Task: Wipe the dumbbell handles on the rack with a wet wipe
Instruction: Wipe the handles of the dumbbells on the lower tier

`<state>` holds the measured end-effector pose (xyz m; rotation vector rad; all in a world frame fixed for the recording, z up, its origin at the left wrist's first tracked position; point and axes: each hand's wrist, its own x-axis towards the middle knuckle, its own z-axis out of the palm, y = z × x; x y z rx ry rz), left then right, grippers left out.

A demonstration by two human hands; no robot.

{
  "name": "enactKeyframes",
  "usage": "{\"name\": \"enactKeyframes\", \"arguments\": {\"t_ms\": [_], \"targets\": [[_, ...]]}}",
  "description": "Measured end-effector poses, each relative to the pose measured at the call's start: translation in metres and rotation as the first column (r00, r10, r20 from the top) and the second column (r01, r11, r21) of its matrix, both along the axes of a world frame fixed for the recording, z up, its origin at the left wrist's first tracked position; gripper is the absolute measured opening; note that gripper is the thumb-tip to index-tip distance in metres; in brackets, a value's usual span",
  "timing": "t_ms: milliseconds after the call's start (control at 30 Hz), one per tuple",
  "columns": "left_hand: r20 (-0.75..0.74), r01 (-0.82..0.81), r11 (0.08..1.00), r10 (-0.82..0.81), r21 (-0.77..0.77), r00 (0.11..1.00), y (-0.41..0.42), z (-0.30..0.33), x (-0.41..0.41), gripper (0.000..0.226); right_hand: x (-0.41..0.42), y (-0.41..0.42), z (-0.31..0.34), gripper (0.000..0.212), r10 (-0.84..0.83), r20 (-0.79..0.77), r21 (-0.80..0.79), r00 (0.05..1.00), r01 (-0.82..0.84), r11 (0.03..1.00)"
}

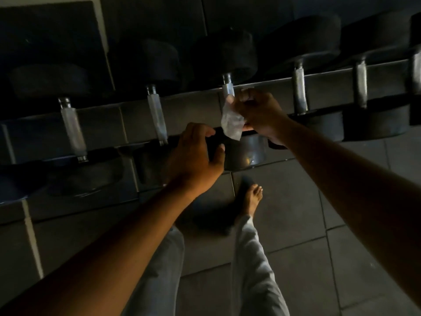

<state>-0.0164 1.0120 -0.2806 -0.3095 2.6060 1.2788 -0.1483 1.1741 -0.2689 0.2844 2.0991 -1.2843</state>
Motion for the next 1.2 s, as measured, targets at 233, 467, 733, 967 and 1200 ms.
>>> {"name": "enactKeyframes", "arguments": {"t_ms": [233,467,733,967,1200], "targets": [[0.437,-0.220,0.974,0.175,0.053,0.882,0.059,-0.027,-0.025,0.093,-0.034,0.047,-0.030,0.046,0.174,0.066,0.052,0.983,-0.177,0.983],[0.462,-0.492,0.871,0.434,0.006,0.774,0.109,-0.040,-0.035,0.112,-0.059,0.050,-0.052,0.027,0.426,-0.083,0.155,0.901,-0.411,0.898],[0.434,-0.536,0.843,0.468,0.042,0.770,0.109,-0.055,-0.026,0.104,-0.048,0.053,-0.073,0.028,0.840,-0.329,0.404,0.433,-0.739,0.539],[0.437,-0.507,0.859,0.431,0.068,0.790,0.107,-0.053,-0.023,0.109,-0.052,0.060,-0.072,0.037,0.923,-0.368,0.576,0.111,-0.752,0.320],[0.414,-0.494,0.866,0.421,0.081,0.807,0.107,-0.055,-0.019,0.115,-0.063,0.051,-0.066,0.045,0.966,-0.253,0.712,-0.048,-0.686,0.152]]}}
